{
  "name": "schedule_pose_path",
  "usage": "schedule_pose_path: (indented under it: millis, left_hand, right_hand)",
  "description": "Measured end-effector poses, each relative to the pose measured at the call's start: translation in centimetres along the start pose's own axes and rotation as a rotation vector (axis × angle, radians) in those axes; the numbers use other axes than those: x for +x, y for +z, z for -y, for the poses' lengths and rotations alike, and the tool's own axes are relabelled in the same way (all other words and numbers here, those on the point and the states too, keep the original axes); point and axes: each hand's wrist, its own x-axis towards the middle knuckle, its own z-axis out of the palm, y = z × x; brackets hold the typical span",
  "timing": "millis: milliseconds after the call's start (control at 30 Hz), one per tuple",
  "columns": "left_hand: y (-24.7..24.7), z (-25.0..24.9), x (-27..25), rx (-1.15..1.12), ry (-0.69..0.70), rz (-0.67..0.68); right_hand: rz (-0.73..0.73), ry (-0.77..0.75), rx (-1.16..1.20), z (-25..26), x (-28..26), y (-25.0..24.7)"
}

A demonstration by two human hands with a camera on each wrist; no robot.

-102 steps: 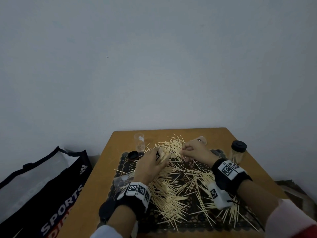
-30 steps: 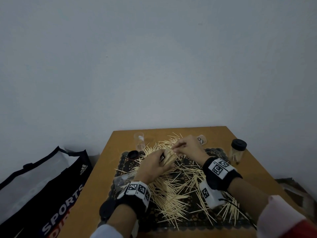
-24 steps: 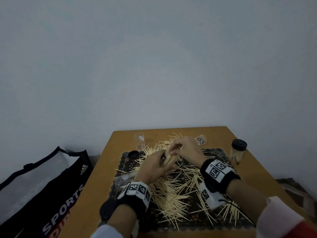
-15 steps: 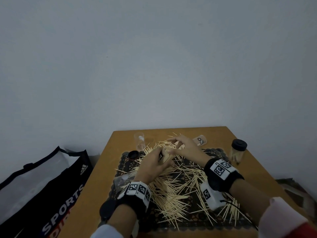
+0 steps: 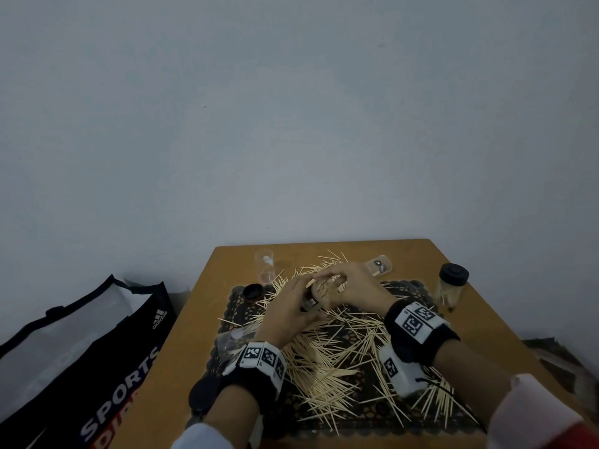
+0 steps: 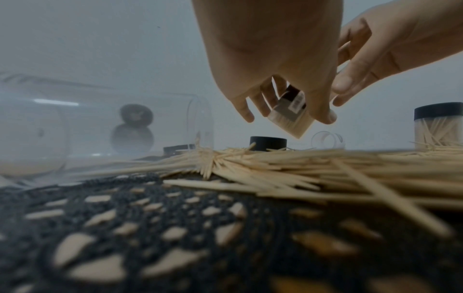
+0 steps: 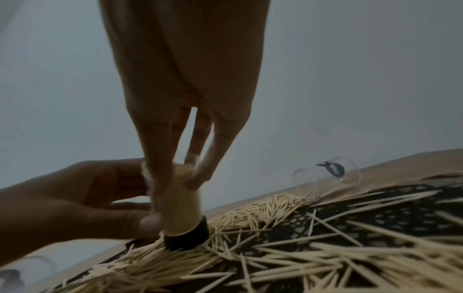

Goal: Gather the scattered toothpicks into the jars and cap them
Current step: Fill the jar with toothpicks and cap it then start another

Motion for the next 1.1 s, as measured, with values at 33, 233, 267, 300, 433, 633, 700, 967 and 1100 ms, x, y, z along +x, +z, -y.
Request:
schedule_pose_path:
  millis: [33,233,267,300,433,633,700,967,1100]
  left_hand:
    - [0.1,0.1,0.0,0.007,0.004,-0.006]
    - [-0.2,0.0,0.0,0.024,0.032,-0.087]
    - [-0.2,-0.1,-0.1,0.037,0.039,-0.105]
    - [-0.2,0.0,-0.1,0.046,0.042,-0.12]
    - [-0.3,-0.1,0.0,0.072,0.039,-0.119]
    - [-0.2,0.1,0.0,0.076,0.062,-0.083]
    - [-0.1,0.1,0.0,0.055,0.081,-0.056]
    - [0.0,-0.1,0.1,0.022,0.066,-0.062]
    - [-0.1,-0.3,0.0,-0.005,0.047,-0.079]
  right_hand:
    - [0.013,0.007,0.025,0.1,0.0,0.0]
    - [0.02,0.036,0.113,0.0,-0.3,0.3]
    - [0.022,0.049,0.138,0.0,-0.3,0.4]
    - [0.024,0.063,0.166,0.1,-0.4,0.4]
    - [-0.023,0.113,0.194,0.3,-0.5,0.7]
    - [0.024,0.067,0.09,-0.1,-0.4,0.2]
    - [0.033,0.063,0.131,-0.1,-0.5,0.1]
    - [0.108,0.13,0.343,0.0,-0.9,-0.3]
    - [0.071,0.246,0.33,-0.1,-1.1,-1.2]
